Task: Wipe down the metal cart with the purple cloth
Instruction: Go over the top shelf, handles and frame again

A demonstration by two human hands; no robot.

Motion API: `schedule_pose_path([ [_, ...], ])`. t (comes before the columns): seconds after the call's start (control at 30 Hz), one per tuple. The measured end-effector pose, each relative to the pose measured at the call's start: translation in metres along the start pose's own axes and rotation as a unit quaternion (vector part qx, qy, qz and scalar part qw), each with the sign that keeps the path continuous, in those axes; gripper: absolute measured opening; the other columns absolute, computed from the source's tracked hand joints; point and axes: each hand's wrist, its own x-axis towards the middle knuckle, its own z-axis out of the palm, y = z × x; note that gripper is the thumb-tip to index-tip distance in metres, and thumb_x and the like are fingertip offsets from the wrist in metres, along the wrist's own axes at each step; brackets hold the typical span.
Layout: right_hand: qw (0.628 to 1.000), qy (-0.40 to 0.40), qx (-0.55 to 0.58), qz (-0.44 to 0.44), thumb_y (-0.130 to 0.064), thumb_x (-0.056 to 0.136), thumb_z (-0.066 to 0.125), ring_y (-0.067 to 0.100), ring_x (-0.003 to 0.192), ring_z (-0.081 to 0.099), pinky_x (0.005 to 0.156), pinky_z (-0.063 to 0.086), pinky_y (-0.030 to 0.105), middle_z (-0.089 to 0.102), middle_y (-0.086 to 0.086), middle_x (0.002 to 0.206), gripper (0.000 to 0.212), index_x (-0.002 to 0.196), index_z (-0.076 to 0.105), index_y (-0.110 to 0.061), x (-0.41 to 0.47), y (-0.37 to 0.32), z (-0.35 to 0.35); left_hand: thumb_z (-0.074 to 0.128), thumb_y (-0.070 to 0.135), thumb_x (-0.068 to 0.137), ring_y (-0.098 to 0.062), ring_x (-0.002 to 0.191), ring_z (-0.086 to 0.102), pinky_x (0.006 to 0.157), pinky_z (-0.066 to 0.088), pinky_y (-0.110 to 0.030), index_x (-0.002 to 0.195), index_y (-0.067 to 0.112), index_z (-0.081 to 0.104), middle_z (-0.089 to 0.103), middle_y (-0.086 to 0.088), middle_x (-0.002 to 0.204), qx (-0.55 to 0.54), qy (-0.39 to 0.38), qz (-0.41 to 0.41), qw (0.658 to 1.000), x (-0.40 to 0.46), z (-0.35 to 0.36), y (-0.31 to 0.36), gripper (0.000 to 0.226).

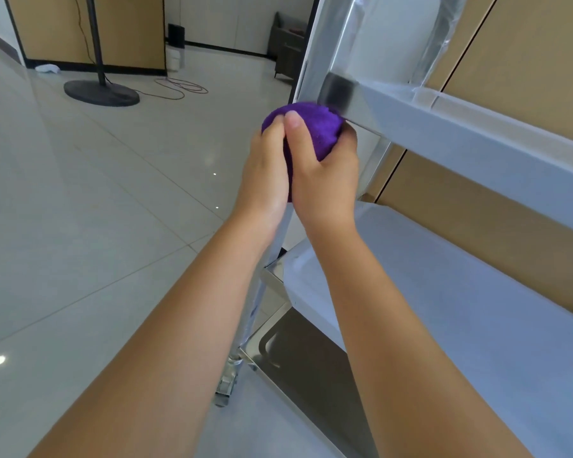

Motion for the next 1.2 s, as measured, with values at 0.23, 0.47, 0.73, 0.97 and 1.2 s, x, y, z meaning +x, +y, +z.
schedule_pose_path([
  [0.23, 0.998, 0.012, -0.045, -0.039, -0.049, 0.073, 0.056, 0.012, 0.077, 0.061, 0.068, 0.052, 0.029, 0.063, 0.001, 0.091, 0.044, 0.102, 0.048, -0.017, 0.005, 0.019, 0.006, 0.032, 0.059, 0.089, -0.012, 0.077, 0.061, 0.077, 0.05, -0.031, 0.072, 0.026, 0.058, 0.062, 0.009, 0.072, 0.029, 0.092, 0.111, 0.989, 0.013, 0.0, -0.022, 0.045],
  [0.47, 0.997, 0.024, -0.061, -0.032, -0.048, 0.071, 0.062, 0.01, 0.069, 0.059, 0.063, 0.052, 0.027, 0.061, -0.005, 0.08, 0.045, 0.1, 0.053, -0.015, -0.004, 0.045, 0.008, 0.032, 0.059, 0.086, -0.013, 0.074, 0.061, 0.075, 0.05, -0.035, 0.074, 0.02, 0.06, 0.062, 0.008, 0.07, 0.015, 0.08, 0.103, 0.991, 0.016, -0.011, -0.05, 0.049],
  [0.73, 0.994, -0.029, -0.107, 0.02, -0.05, 0.069, 0.065, 0.01, 0.063, 0.057, 0.059, 0.051, 0.027, 0.057, -0.009, 0.07, 0.04, 0.089, 0.051, -0.019, -0.03, 0.079, 0.005, 0.033, 0.069, 0.075, -0.021, 0.089, 0.066, 0.086, 0.052, -0.042, 0.081, 0.022, 0.066, 0.07, -0.005, 0.086, 0.035, 0.06, 0.044, 0.997, 0.003, -0.034, -0.093, 0.057],
  [0.97, 0.964, -0.114, -0.228, 0.072, -0.048, 0.079, 0.065, 0.022, 0.079, 0.06, 0.074, 0.052, 0.039, 0.061, 0.001, 0.084, 0.043, 0.097, 0.051, -0.011, -0.047, 0.098, -0.002, 0.027, 0.058, 0.094, -0.019, 0.091, 0.062, 0.082, 0.046, -0.034, 0.082, 0.024, 0.061, 0.065, 0.002, 0.085, 0.149, 0.062, -0.002, 0.987, -0.016, -0.054, -0.125, 0.05],
  [1.2, 0.945, -0.156, -0.241, 0.158, -0.041, 0.086, 0.062, 0.013, 0.088, 0.053, 0.067, 0.047, 0.021, 0.052, -0.006, 0.098, 0.042, 0.113, 0.046, -0.014, -0.064, 0.078, -0.004, 0.023, 0.053, 0.096, -0.028, 0.103, 0.059, 0.085, 0.047, -0.037, 0.127, 0.007, 0.051, 0.06, -0.018, 0.117, 0.232, 0.118, -0.191, 0.947, -0.051, -0.057, -0.096, 0.062],
])
